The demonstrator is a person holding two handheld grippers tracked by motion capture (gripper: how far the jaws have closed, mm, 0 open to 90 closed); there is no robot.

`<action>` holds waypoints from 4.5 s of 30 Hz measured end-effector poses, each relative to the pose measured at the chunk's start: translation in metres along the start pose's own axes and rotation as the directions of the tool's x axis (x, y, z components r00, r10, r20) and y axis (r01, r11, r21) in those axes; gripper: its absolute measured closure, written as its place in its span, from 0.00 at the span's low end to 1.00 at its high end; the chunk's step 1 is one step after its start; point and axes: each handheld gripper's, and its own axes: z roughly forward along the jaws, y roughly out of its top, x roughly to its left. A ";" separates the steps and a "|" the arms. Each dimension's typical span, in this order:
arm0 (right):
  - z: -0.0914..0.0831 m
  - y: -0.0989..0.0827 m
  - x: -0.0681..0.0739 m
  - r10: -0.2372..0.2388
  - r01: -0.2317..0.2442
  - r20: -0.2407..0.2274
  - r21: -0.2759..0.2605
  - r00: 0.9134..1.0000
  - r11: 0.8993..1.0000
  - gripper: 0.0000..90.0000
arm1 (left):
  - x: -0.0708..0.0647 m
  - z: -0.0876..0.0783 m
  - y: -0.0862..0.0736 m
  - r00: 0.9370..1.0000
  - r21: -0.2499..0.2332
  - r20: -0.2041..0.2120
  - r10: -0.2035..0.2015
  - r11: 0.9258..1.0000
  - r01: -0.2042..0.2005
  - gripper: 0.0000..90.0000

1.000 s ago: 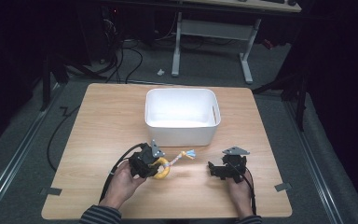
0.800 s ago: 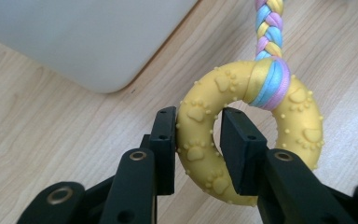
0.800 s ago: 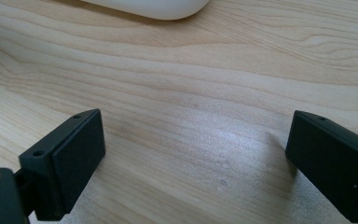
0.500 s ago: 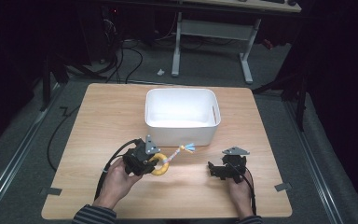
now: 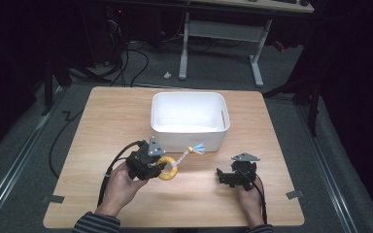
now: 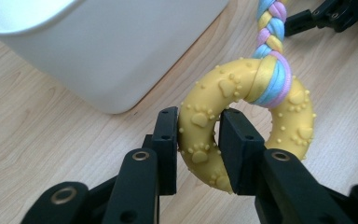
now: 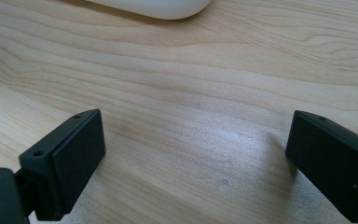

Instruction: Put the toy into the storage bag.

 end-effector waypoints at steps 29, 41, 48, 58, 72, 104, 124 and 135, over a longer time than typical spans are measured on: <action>0.000 0.000 0.001 -0.006 0.006 -0.005 -0.001 1.000 1.000 0.05 | 0.015 -0.010 0.043 0.998 -0.034 0.055 -0.031 0.999 0.033 0.76; 0.000 0.000 0.001 -0.010 0.010 -0.007 -0.002 1.000 1.000 0.05 | 0.037 -0.014 0.067 0.993 -0.067 0.082 -0.086 0.994 0.092 0.76; 0.000 0.000 0.001 -0.014 0.014 -0.009 -0.003 1.000 1.000 0.05 | 0.047 -0.012 0.076 0.991 -0.072 0.085 -0.108 0.991 0.114 0.76; 0.000 0.000 0.001 -0.014 0.014 -0.009 -0.003 1.000 1.000 0.05 | 0.066 -0.002 0.083 0.985 -0.071 0.069 -0.159 0.984 0.164 0.76; 0.000 0.000 0.001 -0.014 0.014 -0.009 -0.002 1.000 1.000 0.05 | 0.079 0.016 0.098 0.978 -0.054 0.048 -0.203 0.977 0.206 0.76; 0.000 0.000 0.001 -0.013 0.013 -0.012 -0.001 1.000 1.000 0.05 | 0.103 0.064 0.103 0.957 0.044 0.027 -0.290 0.956 0.289 0.76; 0.000 0.000 0.001 -0.019 0.019 -0.013 -0.003 1.000 1.000 0.05 | 0.089 0.086 0.105 0.968 0.135 0.034 -0.248 0.961 0.241 0.76; 0.000 0.000 0.002 -0.018 0.018 -0.018 0.000 1.000 1.000 0.05 | 0.092 0.089 0.105 0.963 0.144 0.054 -0.263 0.956 0.254 0.76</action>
